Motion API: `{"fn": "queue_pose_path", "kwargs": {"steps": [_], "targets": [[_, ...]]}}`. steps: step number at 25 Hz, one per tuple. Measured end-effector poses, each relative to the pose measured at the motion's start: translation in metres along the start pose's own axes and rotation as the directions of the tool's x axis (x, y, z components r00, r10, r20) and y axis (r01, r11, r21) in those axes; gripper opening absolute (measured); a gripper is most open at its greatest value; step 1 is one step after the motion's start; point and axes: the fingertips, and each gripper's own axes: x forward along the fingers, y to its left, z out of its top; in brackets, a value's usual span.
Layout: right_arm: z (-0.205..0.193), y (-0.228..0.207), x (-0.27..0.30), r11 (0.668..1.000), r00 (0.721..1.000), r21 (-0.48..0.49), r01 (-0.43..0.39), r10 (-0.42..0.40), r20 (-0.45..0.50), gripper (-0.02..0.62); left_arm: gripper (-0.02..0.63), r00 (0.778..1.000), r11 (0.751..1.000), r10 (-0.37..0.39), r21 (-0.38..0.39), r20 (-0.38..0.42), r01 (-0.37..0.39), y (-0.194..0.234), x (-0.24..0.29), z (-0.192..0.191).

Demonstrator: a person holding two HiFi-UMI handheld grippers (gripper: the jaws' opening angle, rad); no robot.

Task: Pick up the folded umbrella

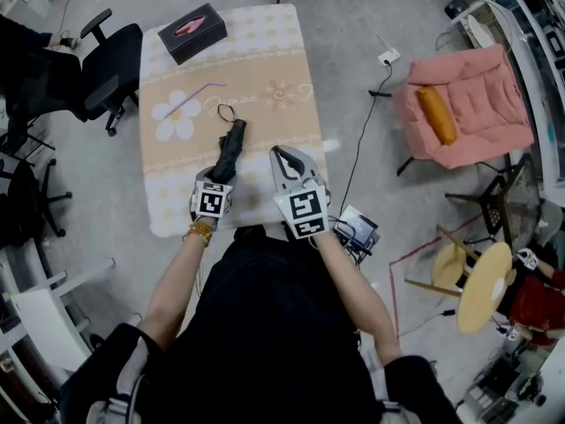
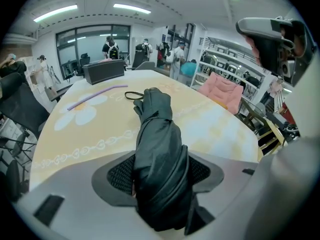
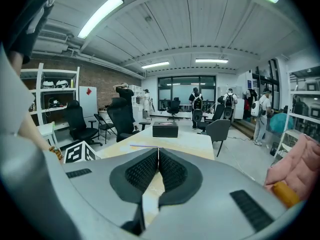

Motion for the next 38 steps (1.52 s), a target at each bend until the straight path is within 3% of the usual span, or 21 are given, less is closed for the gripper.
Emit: {"fn": "queue_pose_path", "kwargs": {"steps": [19, 38], "targets": [[0.005, 0.004, 0.008, 1.000, 1.000, 0.001, -0.015, 0.015, 0.014, 0.017, 0.221, 1.000, 0.999, -0.010, -0.047, 0.021, 0.011, 0.005, -0.004, 0.001], [0.005, 0.008, 0.011, 1.000, 1.000, -0.004, -0.021, 0.021, 0.014, 0.017, 0.207, 0.999, 0.999, 0.009, -0.039, 0.044, -0.008, 0.003, -0.007, 0.003]]}}
